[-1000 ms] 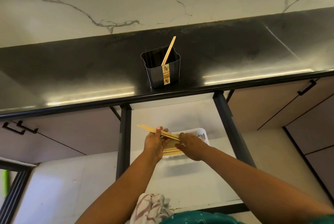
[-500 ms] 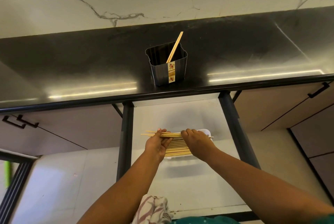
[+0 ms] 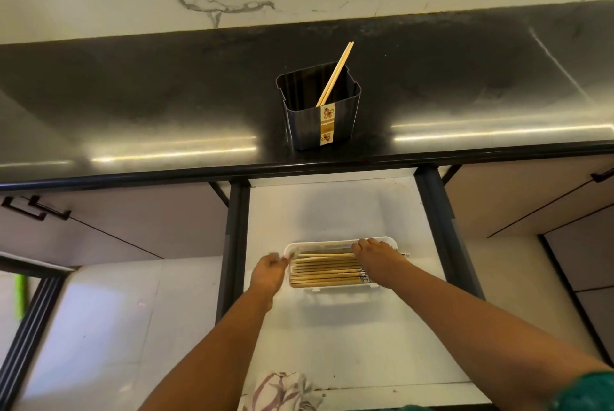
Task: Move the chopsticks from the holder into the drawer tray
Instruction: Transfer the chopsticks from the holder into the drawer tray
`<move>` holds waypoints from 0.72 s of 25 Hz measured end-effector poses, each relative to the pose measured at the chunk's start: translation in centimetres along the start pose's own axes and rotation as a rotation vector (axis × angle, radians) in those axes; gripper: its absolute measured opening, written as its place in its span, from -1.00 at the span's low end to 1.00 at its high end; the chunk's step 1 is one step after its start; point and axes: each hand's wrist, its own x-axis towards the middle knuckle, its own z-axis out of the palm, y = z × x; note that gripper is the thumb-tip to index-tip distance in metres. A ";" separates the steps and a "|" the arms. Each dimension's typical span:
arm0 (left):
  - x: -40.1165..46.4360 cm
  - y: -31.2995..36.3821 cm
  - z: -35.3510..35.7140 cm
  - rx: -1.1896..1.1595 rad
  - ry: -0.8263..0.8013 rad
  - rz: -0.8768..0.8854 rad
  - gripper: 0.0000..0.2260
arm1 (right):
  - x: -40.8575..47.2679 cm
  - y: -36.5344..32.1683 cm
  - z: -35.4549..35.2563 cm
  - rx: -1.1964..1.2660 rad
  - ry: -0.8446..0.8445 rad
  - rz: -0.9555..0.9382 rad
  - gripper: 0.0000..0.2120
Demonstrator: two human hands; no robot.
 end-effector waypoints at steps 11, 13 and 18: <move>1.4 -1.0 0.5 -0.043 -0.142 0.038 -0.83 | 1.3 -0.3 2.3 0.025 0.036 -0.114 -0.45; 1.2 -1.1 0.5 -0.073 -0.105 0.020 -0.80 | 1.1 -0.5 2.7 0.092 0.025 -0.103 -0.44; 1.1 -1.1 1.1 -0.091 -0.185 -0.028 -0.73 | 1.0 -0.9 3.3 0.163 -0.101 -0.085 -0.54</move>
